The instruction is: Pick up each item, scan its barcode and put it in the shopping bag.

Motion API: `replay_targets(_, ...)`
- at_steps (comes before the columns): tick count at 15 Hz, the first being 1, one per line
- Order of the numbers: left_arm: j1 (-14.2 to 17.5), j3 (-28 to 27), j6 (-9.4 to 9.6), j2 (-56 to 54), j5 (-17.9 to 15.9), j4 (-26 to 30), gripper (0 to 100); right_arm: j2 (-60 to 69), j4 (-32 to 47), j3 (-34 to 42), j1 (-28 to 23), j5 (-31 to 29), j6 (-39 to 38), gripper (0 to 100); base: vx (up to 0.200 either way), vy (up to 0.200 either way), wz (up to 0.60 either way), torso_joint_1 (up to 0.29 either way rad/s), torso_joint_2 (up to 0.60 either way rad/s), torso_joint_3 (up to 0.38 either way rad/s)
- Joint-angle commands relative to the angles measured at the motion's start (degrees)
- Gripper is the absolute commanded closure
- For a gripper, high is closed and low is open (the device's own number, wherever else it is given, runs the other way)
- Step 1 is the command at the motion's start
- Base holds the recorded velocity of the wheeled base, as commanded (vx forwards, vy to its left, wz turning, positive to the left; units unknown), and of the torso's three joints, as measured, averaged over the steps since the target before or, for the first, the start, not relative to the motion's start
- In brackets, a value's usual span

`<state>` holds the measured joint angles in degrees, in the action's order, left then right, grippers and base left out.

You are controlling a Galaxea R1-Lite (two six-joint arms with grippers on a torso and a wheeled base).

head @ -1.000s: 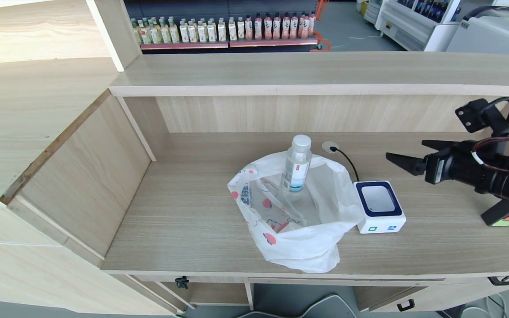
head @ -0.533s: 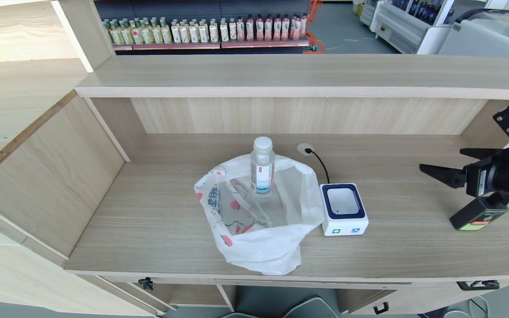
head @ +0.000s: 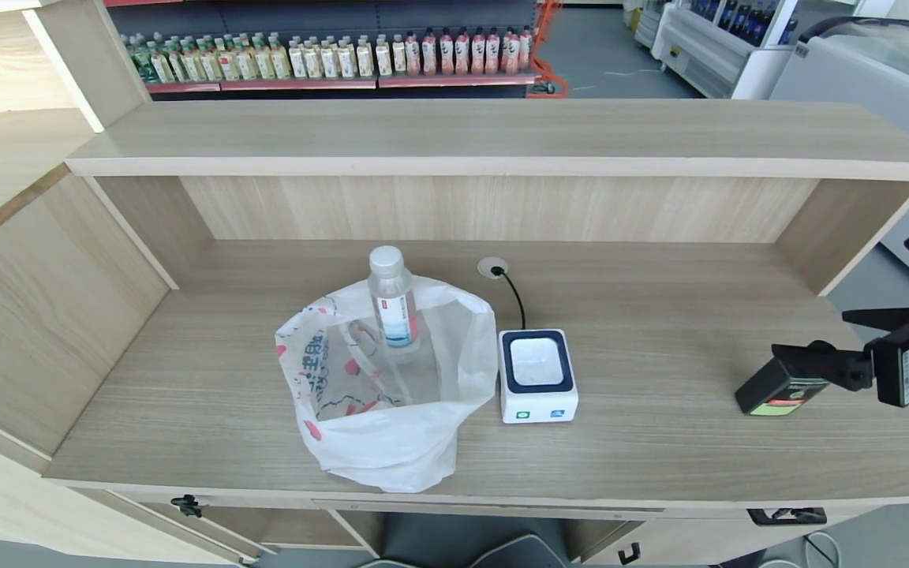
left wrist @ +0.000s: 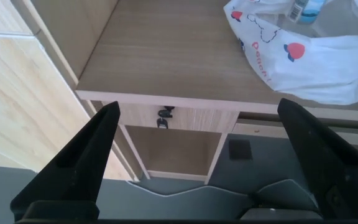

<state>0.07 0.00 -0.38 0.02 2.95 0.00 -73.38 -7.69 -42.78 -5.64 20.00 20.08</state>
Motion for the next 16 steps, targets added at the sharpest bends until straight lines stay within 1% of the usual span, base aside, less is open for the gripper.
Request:
replay_targets(1, 0.0, 0.0, 0.03, 0.0, 0.0, 0.0, 0, 1.3, 0.1, 0.1, -0.2, 0.0, 0.0, 0, 0.000, -0.200, 0.00, 0.002, 0.00, -0.002)
replay_targets(4, 0.0, 0.0, 0.03, 0.0, 0.0, -0.1, 0, 2.0, 2.0, 0.1, -0.4, 0.0, 0.1, 0, 0.000, -0.200, 0.00, 0.002, 0.00, 0.007)
replay_targets(5, 0.0, 0.0, 0.03, 0.0, 0.0, -0.1, 0, 3.1, 4.8, 0.4, -0.5, -0.1, 0.8, 0, 0.000, -0.200, 0.00, 0.007, 0.00, 0.002)
replay_targets(7, 0.0, 0.0, 0.03, 0.0, 0.0, 0.0, 0, 5.5, 10.5, 1.4, -2.2, -0.1, 5.1, 0, 0.000, -0.200, 0.00, 0.002, 0.00, 0.000)
replay_targets(10, 0.0, 0.0, -0.15, 0.0, 0.0, -0.1, 0, 5.5, 13.3, 1.6, -3.8, -0.1, 7.3, 0, 0.000, -0.200, 0.00, 0.002, 0.00, 0.002)
replay_targets(13, 0.0, 0.0, -0.06, 0.0, 0.0, -0.1, 0, 4.6, 15.6, 1.6, -6.5, -0.1, 13.3, 0, 0.000, 0.000, 0.00, 0.000, 0.00, 0.000)
replay_targets(16, 0.0, 0.0, -0.06, 0.0, 0.0, -0.1, 0, 3.0, 17.8, 1.4, -6.9, -0.1, 16.6, 0, 0.000, 0.000, 0.00, 0.000, 0.00, 0.000)
